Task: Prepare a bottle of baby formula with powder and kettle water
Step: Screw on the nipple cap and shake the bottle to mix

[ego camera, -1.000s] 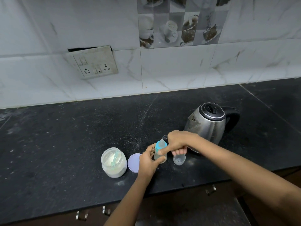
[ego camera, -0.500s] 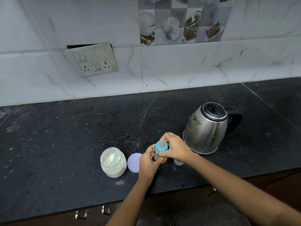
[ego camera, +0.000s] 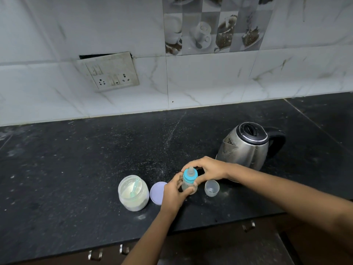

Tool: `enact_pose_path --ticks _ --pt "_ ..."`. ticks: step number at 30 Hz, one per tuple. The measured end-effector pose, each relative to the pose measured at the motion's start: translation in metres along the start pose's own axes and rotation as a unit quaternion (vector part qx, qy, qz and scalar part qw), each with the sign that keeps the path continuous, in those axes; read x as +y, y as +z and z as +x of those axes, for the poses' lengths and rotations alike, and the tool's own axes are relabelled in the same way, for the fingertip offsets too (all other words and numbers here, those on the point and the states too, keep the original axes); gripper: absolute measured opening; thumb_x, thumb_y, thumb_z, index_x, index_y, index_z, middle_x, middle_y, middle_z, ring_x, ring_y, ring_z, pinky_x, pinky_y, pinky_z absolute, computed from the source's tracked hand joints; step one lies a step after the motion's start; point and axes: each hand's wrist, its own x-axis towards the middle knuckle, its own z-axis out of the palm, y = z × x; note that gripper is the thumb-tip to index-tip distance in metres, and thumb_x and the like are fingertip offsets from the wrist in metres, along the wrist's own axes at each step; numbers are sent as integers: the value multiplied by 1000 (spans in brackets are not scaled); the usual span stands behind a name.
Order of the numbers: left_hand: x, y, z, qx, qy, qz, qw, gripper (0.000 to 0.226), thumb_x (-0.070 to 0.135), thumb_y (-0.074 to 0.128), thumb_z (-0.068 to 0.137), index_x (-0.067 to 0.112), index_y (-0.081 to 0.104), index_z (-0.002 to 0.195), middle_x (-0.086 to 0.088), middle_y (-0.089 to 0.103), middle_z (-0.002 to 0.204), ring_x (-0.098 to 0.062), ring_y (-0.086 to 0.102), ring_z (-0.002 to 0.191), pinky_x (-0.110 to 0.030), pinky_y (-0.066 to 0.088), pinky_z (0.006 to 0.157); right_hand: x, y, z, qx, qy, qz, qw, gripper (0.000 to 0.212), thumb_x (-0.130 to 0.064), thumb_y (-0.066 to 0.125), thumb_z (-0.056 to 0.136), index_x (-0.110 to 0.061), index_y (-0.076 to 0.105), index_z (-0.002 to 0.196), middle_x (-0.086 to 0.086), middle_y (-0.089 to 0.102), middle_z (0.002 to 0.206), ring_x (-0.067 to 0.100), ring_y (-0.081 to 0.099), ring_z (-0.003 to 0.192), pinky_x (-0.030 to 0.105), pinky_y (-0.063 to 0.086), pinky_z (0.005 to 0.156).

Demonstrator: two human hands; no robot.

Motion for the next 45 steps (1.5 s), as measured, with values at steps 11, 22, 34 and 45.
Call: enact_pose_path --ticks 11,22,34,45 --pt "2 15 -9 79 -2 -56 995 51 1 77 75 26 59 116 14 68 109 2 62 103 -13 47 87 1 82 -13 335 89 28 938 53 -44 62 74 -28 58 124 -9 70 110 12 67 96 37 52 86" --pt "1 19 -10 99 -17 -54 993 45 5 76 77 29 58 111 13 70 104 2 64 99 -19 50 85 -28 115 6 504 187 103 837 46 -25 76 77 -20 62 121 -4 71 104 13 65 99 16 46 87" --pt "5 12 -10 68 -29 -78 994 56 -3 79 70 32 55 107 19 64 106 10 61 99 -9 45 80 38 138 -58 443 204 72 870 92 -25 84 71 -9 32 145 -1 38 144 16 33 136 21 23 110" --pt "2 12 -9 63 -40 -75 994 56 -3 79 71 32 55 108 16 64 109 8 61 100 -10 46 81 -8 17 -62 338 40 -129 931 55 -10 72 77 -17 54 128 -3 42 117 11 49 105 24 41 93"
